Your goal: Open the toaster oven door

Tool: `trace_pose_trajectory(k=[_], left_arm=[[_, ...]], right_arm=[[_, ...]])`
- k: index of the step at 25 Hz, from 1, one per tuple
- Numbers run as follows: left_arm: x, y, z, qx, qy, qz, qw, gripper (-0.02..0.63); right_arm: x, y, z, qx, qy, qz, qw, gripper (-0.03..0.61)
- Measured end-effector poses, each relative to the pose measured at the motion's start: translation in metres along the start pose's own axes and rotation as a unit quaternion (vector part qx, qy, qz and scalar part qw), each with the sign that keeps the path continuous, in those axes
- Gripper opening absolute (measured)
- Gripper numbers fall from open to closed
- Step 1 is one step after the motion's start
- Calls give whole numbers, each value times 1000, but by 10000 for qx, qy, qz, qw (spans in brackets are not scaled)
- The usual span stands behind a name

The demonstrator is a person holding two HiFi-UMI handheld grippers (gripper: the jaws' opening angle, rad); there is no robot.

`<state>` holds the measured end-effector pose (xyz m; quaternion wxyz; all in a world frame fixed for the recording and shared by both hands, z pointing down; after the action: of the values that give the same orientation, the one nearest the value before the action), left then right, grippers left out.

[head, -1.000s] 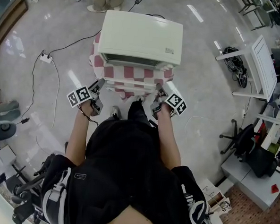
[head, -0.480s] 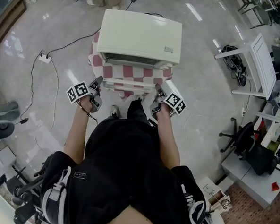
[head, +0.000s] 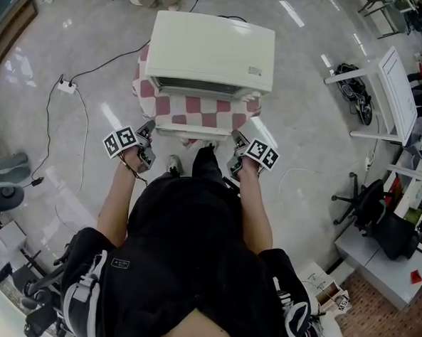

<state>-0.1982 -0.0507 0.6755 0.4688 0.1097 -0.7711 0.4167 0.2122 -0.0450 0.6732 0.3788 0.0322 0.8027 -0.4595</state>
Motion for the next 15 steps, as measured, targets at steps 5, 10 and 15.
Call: trace_pose_trajectory(k=[5, 10, 15], left_arm=[[17, -3, -9, 211, 17, 225, 9995, 63], [34, -9, -20, 460, -152, 478, 9977, 63], [49, -16, -27, 629, -237, 664, 9955, 69]], right_arm=[[-11, -7, -12, 247, 146, -224, 9993, 106], [-25, -18, -24, 444, 178, -450, 9978, 104], [-36, -29, -33, 711, 198, -622, 9953, 109]])
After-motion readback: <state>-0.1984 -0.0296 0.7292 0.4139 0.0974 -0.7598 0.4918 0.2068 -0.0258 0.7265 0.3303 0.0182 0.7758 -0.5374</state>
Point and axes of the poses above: the fingertips, and each gripper's own axes: y backward along the fingers, x to its left, z out of its top, the point moved 8 cm from there along y, backward along the fingers, and after that the axes turned 4 degrees about -z, right-handed, at the moved point
